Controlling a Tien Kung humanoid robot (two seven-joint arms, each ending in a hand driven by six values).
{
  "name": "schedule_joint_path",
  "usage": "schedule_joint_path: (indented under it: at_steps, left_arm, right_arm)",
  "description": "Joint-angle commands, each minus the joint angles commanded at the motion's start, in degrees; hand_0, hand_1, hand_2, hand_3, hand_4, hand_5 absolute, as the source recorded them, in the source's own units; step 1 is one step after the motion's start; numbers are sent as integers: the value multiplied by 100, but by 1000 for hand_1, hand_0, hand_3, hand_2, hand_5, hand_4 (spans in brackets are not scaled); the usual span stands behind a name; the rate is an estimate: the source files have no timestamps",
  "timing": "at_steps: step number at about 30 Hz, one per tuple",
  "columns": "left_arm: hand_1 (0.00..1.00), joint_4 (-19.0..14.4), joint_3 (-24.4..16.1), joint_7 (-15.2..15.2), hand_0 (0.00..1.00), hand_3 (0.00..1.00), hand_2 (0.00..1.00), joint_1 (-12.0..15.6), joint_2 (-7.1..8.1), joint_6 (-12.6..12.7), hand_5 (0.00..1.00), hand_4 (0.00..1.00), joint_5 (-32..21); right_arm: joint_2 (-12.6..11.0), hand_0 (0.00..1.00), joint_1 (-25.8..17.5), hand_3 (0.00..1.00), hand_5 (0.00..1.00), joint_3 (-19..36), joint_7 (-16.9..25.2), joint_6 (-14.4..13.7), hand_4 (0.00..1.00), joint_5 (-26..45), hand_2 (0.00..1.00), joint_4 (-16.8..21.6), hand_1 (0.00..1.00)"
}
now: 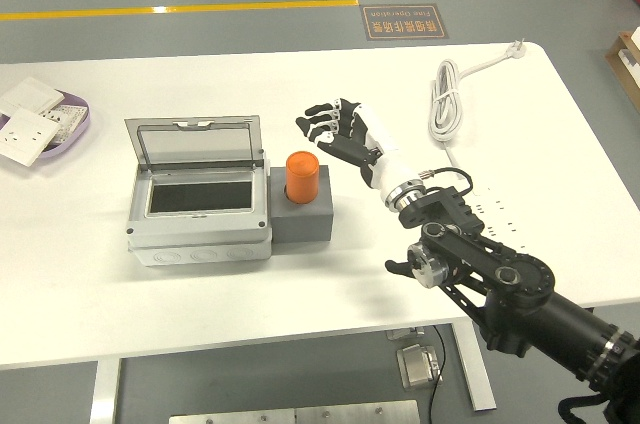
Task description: Pick up the cylinder from the cube,place it in the box,flap close box
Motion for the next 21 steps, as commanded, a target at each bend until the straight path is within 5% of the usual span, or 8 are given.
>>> schedule_joint_path:
  at_steps: [20, 21]
  left_arm:
    - [647, -40, -62, -20, 629, 668, 625, -67, 6, -19, 253, 722, 143]
    - [647, -42, -71, -23, 629, 668, 625, -75, 8, -20, 253, 722, 154]
  right_arm:
    - [99, 524, 166, 486, 221, -656, -74, -78, 804, -128, 475, -258, 460]
    - [92, 526, 172, 500, 167, -673, -78, -78, 793, -129, 479, -270, 466]
